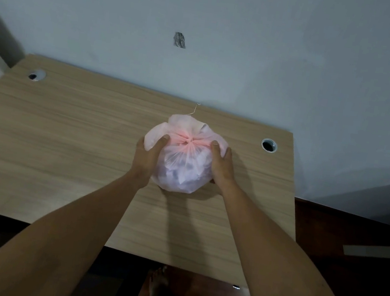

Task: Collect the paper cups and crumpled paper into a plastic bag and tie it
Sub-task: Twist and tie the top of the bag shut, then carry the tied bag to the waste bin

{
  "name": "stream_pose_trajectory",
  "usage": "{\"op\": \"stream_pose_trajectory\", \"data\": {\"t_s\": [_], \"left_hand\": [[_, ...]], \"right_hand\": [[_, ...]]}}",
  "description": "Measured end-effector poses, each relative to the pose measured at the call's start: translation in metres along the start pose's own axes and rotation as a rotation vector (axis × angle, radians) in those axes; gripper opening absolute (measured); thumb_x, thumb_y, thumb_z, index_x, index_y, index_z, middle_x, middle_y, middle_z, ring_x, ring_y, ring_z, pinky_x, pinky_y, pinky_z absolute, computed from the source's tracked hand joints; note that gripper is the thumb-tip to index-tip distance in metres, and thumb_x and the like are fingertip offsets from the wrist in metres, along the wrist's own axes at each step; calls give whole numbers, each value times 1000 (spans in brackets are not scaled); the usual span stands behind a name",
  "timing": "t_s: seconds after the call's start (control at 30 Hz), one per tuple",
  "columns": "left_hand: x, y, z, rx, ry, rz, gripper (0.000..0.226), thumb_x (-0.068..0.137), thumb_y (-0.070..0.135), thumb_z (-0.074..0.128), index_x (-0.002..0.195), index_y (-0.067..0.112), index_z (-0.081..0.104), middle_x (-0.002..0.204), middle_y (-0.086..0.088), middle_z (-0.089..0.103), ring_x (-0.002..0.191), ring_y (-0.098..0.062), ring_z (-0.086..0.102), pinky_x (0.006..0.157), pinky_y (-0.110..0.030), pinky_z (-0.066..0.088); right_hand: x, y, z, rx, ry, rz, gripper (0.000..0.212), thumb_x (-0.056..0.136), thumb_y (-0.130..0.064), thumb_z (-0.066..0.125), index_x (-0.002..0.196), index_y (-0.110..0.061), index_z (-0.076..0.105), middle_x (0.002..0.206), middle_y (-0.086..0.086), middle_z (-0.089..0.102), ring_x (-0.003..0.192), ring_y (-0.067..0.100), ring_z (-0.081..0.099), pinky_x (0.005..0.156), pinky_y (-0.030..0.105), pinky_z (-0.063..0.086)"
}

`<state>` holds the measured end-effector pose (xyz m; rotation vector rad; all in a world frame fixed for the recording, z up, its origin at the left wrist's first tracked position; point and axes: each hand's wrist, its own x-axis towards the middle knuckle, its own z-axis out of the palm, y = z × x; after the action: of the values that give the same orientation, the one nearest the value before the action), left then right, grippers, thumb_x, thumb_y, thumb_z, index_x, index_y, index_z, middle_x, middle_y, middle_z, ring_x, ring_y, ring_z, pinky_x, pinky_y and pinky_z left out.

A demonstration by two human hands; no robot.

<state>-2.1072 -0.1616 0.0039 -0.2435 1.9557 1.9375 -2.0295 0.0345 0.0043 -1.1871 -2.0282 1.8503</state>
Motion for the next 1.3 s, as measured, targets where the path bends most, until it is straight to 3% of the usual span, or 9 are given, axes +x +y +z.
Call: {"op": "stream_pose_trajectory", "data": {"t_s": [0.1, 0.27, 0.33, 0.47, 0.6, 0.73, 0.93, 1.17, 1.3], "left_hand": [[-11, 3, 3, 3, 19, 118, 51, 86, 43, 79, 128, 18, 65, 115, 3, 74, 95, -5, 73, 69, -18, 58], [-35, 7, -3, 2, 32, 136, 70, 77, 59, 80, 134, 24, 59, 123, 4, 70, 107, -12, 70, 86, -34, 60], [-51, 13, -6, 14, 29, 179, 64, 80, 56, 79, 132, 24, 61, 121, 5, 71, 105, -10, 70, 85, -32, 60], [-82, 33, -14, 27, 49, 270, 32, 89, 43, 75, 117, 30, 68, 109, 10, 75, 97, -3, 72, 79, -26, 58], [-109, 52, -38, 46, 86, 365, 33, 91, 39, 73, 119, 22, 72, 109, 6, 77, 101, -7, 73, 83, -29, 59], [-130, 69, -75, 44, 130, 405, 32, 91, 43, 74, 118, 25, 73, 109, 7, 77, 102, -8, 72, 86, -32, 59], [-146, 96, -159, 3, 265, 427, 37, 88, 48, 74, 120, 28, 71, 107, 10, 76, 97, -3, 72, 80, -26, 57], [-150, 120, -321, 50, 413, 434, 68, 78, 71, 70, 131, 29, 63, 121, 6, 72, 107, -14, 70, 96, -43, 58], [-159, 127, -433, 11, 519, 444, 60, 85, 60, 72, 132, 24, 64, 119, 7, 71, 104, -8, 69, 94, -34, 57]], "right_hand": [[-9, 0, -2, -13, 5, -40, 52, 96, -55, 55, 138, -24, 47, 124, 0, 62, 114, 23, 59, 93, 32, 45], [-28, -2, -7, -52, 13, -98, 59, 96, -61, 49, 143, -27, 44, 135, 6, 60, 122, 28, 57, 100, 37, 46], [-38, -6, -9, -52, 6, -117, 61, 94, -63, 49, 144, -28, 44, 136, 5, 61, 123, 29, 57, 101, 39, 47], [-63, -18, -12, -48, 2, -208, 55, 98, -57, 49, 142, -24, 47, 134, 4, 62, 122, 27, 58, 94, 32, 44], [-86, -34, -1, -76, -27, -261, 63, 97, -60, 47, 147, -22, 42, 141, 10, 58, 128, 30, 55, 105, 38, 44], [-111, -53, 26, -97, -65, -317, 71, 95, -65, 45, 150, -22, 40, 144, 11, 56, 130, 32, 54, 108, 41, 44], [-154, -93, 102, -104, -158, -426, 62, 98, -58, 47, 148, -21, 44, 140, 12, 60, 127, 32, 56, 103, 36, 44], [-225, -130, 247, -140, -283, -522, 62, 99, -59, 43, 147, -18, 44, 143, 12, 57, 129, 33, 54, 105, 37, 43], [-285, -139, 348, -134, -356, -582, 57, 100, -58, 43, 144, -21, 46, 140, 10, 59, 125, 33, 56, 102, 36, 44]]}}
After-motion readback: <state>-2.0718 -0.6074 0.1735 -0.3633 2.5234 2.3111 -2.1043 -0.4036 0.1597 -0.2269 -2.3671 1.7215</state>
